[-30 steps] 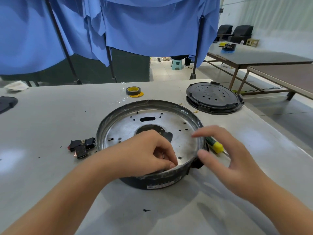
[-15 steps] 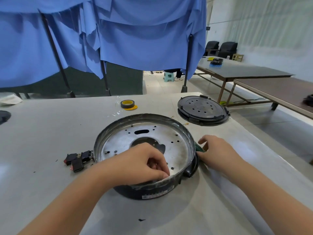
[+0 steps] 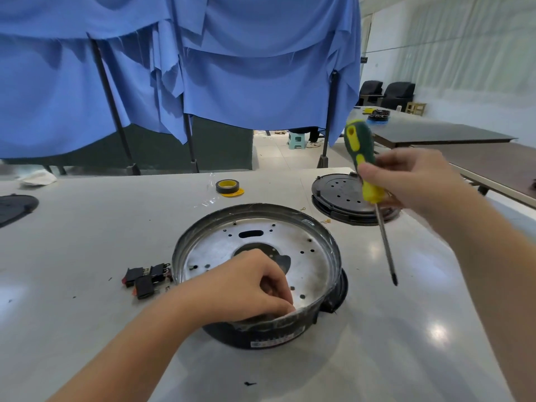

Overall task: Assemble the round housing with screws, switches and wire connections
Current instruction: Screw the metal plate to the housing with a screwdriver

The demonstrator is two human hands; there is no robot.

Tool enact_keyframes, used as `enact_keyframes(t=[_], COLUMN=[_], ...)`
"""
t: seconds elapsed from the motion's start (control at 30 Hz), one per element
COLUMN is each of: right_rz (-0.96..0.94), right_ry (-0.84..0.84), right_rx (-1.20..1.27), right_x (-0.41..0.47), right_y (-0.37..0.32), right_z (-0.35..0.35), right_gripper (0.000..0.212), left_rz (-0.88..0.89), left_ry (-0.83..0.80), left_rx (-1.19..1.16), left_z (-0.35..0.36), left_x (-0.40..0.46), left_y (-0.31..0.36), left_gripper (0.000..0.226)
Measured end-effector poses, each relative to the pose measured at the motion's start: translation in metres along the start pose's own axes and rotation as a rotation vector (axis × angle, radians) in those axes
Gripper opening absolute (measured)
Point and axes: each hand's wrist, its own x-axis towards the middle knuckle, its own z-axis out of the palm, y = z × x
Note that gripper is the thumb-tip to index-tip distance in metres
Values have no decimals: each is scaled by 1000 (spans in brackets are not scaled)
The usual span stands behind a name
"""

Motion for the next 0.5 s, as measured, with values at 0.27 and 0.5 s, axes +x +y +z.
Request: enact_keyframes(t=[0.27, 0.5], right_rz=[-81, -103], right_ry=[-462, -613], right_rx=[367, 372], right_x=[-8, -8], right_y=[-21, -2], right_z=[40, 55], right_gripper=[31, 26], left_rz=[11, 2], left_ry=[-65, -114], left_rx=[-40, -89], left_z=[-2, -7], left_x=[0, 2], left_y=[-2, -8], left_gripper=[6, 14])
